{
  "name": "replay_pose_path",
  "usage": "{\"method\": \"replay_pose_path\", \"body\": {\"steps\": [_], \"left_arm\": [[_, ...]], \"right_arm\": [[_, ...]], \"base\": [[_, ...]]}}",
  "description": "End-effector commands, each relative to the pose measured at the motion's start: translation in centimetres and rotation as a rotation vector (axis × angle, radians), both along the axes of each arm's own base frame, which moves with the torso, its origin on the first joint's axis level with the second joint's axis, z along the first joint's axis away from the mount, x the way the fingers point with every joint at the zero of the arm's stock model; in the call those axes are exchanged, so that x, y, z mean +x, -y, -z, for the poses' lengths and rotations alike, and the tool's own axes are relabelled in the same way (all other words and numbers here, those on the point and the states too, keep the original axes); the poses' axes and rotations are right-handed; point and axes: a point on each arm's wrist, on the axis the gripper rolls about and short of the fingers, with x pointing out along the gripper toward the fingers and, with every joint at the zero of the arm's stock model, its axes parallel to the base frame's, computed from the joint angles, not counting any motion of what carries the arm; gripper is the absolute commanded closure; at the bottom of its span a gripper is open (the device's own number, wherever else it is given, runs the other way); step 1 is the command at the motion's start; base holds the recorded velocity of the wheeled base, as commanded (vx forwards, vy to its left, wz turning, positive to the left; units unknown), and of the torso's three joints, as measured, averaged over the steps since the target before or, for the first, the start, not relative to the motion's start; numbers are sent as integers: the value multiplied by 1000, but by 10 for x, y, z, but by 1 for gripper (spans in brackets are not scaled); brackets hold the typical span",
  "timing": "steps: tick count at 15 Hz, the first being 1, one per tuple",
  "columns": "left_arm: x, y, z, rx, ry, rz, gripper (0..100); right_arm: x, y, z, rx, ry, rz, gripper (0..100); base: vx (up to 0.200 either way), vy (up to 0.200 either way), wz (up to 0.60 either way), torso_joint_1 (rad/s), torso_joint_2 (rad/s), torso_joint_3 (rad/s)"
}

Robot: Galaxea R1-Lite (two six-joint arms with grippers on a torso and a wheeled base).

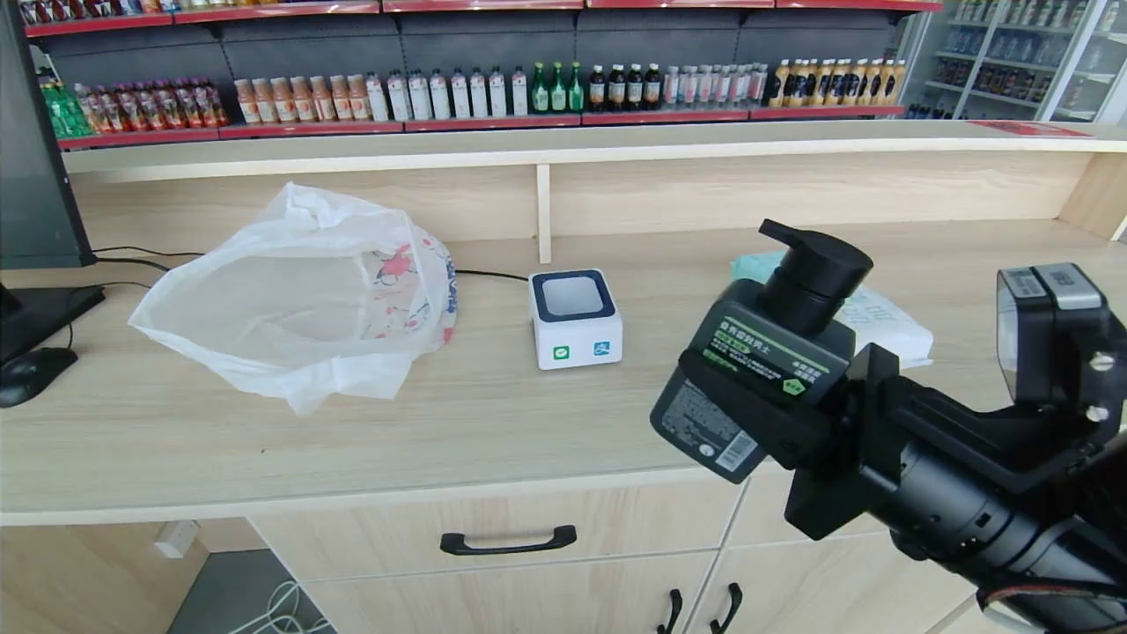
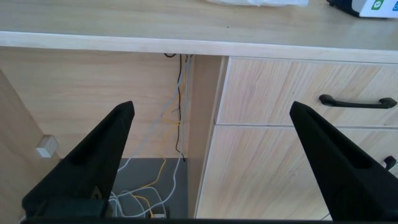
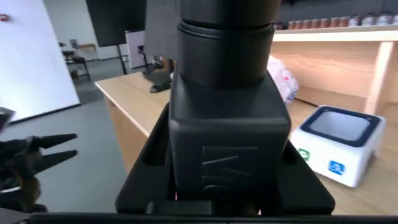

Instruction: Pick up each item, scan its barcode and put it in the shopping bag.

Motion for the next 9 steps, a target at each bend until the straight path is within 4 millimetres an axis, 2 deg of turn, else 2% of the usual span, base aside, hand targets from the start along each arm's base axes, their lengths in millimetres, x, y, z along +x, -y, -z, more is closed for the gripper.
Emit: {"method": "replay_pose_path", "body": {"steps": [1,3,6,8,9], "left_arm": [[0,0,0,0,0,0,0],[0,0,0,0,0,0,0],[0,0,0,3,0,0,0],[0,0,0,3,0,0,0],[0,0,0,4,-1,0,0]], "right_arm": [[4,17,-1,-24,45,91,100],[10,24,-6,-59,121,161,100],[38,26,-3,-180,238,290,100],[57,29,-19,-178,334,348,100],[59,31,-21,-176,340,353,100]], "base": [[0,0,0,0,0,0],[0,0,0,0,0,0],[0,0,0,0,0,0],[0,0,0,0,0,0],[0,0,0,0,0,0]]}}
